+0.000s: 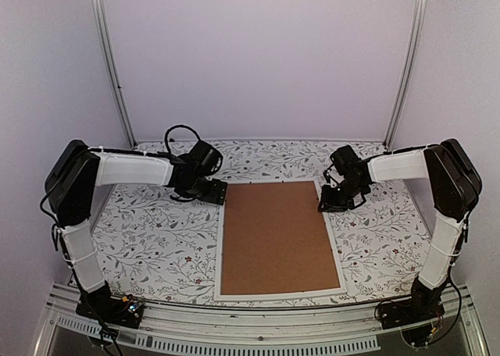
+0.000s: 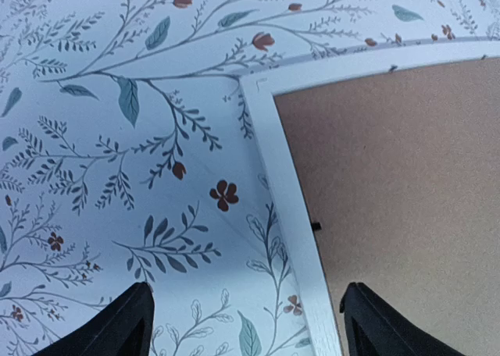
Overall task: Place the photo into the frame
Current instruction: Press the fastener onto the backboard.
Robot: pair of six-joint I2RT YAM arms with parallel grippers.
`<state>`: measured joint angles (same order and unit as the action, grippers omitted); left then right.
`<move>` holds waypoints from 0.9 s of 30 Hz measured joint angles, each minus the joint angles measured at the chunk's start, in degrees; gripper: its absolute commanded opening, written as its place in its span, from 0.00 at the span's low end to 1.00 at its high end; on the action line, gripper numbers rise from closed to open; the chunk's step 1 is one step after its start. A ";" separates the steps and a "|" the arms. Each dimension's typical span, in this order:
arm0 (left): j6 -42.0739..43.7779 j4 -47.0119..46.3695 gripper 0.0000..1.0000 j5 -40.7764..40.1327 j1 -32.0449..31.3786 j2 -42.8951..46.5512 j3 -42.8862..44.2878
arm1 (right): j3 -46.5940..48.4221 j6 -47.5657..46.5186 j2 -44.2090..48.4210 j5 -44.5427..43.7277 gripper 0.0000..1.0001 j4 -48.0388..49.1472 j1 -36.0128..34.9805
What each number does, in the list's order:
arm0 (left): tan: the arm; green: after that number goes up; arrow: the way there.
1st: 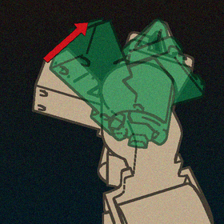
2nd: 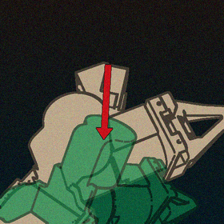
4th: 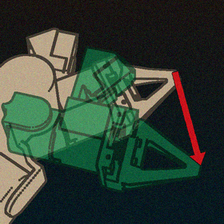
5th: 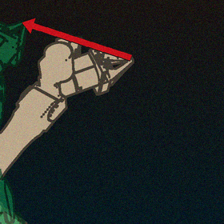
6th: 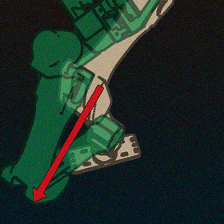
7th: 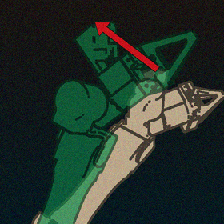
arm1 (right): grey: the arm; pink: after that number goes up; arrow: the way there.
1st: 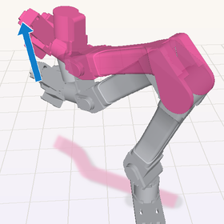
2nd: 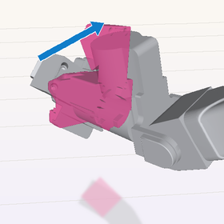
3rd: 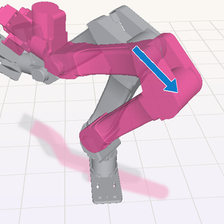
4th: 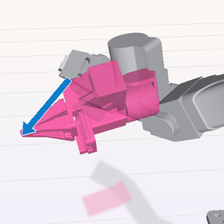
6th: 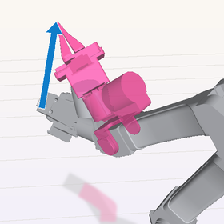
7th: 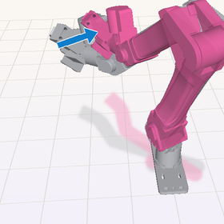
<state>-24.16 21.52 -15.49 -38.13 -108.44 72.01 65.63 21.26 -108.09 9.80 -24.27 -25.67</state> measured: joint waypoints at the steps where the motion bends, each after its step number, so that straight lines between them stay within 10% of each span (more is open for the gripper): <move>1: -0.13 -0.02 0.86 0.79 -0.04 0.61 -1.16 | 0.00 0.00 0.00 0.00 0.28 0.02 0.00; 27: -6.10 -0.22 0.86 9.22 -3.58 7.19 -13.03 | -0.44 0.42 0.00 0.26 0.29 0.79 0.07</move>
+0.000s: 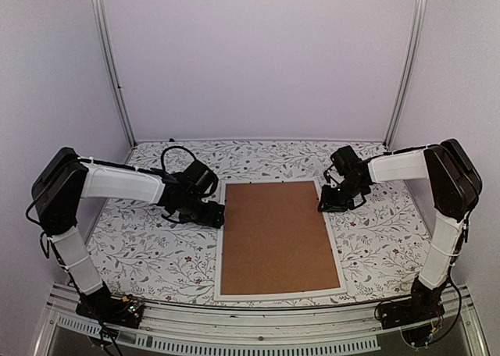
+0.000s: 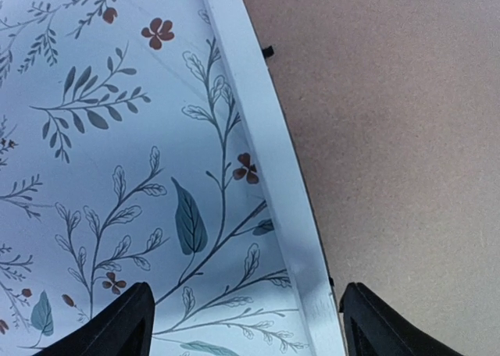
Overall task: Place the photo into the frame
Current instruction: Press the fastener onto the backboard.
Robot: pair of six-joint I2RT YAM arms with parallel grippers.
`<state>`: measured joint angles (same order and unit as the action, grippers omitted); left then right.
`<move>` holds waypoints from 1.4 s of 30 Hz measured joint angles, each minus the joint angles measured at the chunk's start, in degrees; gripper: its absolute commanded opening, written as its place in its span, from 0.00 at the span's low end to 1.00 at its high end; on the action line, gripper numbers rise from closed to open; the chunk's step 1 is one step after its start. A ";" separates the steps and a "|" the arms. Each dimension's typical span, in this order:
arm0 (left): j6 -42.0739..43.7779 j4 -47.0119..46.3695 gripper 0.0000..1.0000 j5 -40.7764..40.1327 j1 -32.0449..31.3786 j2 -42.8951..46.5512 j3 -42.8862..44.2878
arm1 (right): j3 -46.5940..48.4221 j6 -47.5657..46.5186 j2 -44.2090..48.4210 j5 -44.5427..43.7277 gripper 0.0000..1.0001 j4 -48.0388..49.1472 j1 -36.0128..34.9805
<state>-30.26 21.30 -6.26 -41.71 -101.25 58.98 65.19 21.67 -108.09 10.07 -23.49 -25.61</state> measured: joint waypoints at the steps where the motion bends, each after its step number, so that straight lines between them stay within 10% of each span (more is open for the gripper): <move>1: -0.04 0.02 0.85 -0.17 -0.02 0.00 -0.09 | 0.00 0.00 0.00 0.02 0.29 0.00 0.02; 42: -0.26 -0.44 0.85 -1.07 -0.72 -2.14 -0.13 | -0.02 0.02 0.00 0.07 0.29 0.02 0.02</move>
<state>-30.52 20.86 -7.33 -42.44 -103.39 58.85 65.17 21.69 -108.09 10.13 -23.46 -25.58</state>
